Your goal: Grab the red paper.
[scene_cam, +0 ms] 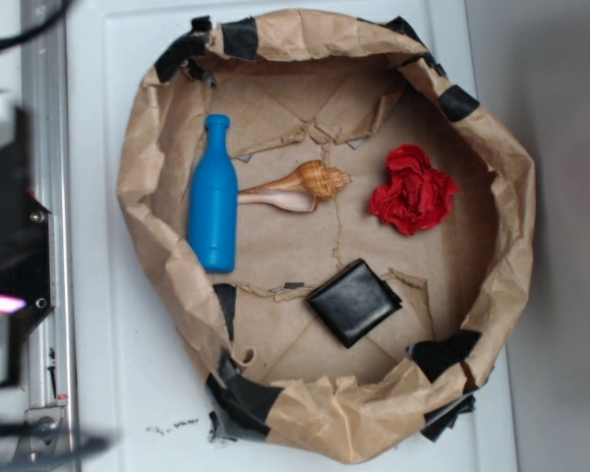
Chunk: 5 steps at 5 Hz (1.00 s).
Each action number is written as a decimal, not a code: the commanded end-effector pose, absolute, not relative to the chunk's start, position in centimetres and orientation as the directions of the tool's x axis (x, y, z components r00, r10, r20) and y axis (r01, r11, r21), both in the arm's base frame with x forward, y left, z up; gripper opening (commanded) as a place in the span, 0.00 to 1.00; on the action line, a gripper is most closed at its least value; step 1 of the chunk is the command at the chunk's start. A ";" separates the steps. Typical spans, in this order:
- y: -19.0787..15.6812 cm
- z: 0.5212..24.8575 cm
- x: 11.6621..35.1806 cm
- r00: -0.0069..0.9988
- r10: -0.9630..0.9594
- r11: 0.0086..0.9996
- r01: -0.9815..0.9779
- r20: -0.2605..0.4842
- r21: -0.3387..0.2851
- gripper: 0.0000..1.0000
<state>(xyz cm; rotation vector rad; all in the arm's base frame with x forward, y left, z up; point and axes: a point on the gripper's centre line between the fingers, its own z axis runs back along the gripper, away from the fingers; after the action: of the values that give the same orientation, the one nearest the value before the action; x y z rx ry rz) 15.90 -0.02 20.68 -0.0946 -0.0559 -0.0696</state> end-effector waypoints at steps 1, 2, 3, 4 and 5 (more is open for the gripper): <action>0.2 14.9 24.8 0.933 0.063 0.981 0.008 0.354 -0.195 1.00; 1.1 12.3 28.5 0.879 0.165 0.973 -0.070 0.448 -0.221 1.00; 3.5 10.4 31.3 0.879 0.178 0.981 -0.124 0.442 -0.149 1.00; 6.7 9.5 31.6 0.888 0.174 0.985 -0.154 0.425 -0.080 1.00; 8.2 8.0 32.4 0.908 0.139 0.990 -0.143 0.395 -0.020 1.00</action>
<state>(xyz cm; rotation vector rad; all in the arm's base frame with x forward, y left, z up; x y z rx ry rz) 31.11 6.56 5.51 -0.0037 -0.3448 0.1242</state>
